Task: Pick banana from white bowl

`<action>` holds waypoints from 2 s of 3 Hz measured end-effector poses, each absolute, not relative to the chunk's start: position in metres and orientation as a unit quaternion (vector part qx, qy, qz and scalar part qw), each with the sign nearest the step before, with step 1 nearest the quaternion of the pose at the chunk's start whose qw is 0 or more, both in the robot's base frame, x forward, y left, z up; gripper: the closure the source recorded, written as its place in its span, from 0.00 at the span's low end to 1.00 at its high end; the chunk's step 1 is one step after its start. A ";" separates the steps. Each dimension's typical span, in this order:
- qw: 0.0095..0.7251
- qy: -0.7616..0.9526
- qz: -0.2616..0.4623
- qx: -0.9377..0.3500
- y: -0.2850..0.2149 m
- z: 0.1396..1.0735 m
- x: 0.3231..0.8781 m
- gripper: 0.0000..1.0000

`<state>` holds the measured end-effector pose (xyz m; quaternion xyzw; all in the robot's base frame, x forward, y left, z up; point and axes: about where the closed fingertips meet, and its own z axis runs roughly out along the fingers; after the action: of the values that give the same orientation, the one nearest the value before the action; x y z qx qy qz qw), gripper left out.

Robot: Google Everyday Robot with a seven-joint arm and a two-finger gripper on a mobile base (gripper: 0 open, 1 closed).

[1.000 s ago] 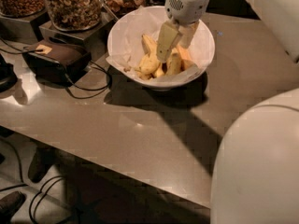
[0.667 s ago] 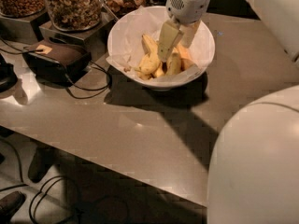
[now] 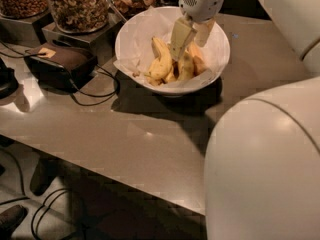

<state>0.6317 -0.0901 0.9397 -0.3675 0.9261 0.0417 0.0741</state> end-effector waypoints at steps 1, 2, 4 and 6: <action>0.075 0.928 0.039 -0.364 -0.091 0.939 0.637 0.40; 0.075 0.928 0.039 -0.364 -0.091 0.939 0.637 0.22; 0.091 0.927 0.037 -0.363 -0.084 0.936 0.648 0.00; 0.079 0.923 0.036 -0.375 -0.071 0.918 0.657 0.07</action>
Offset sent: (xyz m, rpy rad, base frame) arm 0.0048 -0.0011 -0.0002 -0.0030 -0.0025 -0.0070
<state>0.6575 -0.0715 0.9184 -0.3748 0.9231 0.0359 0.0787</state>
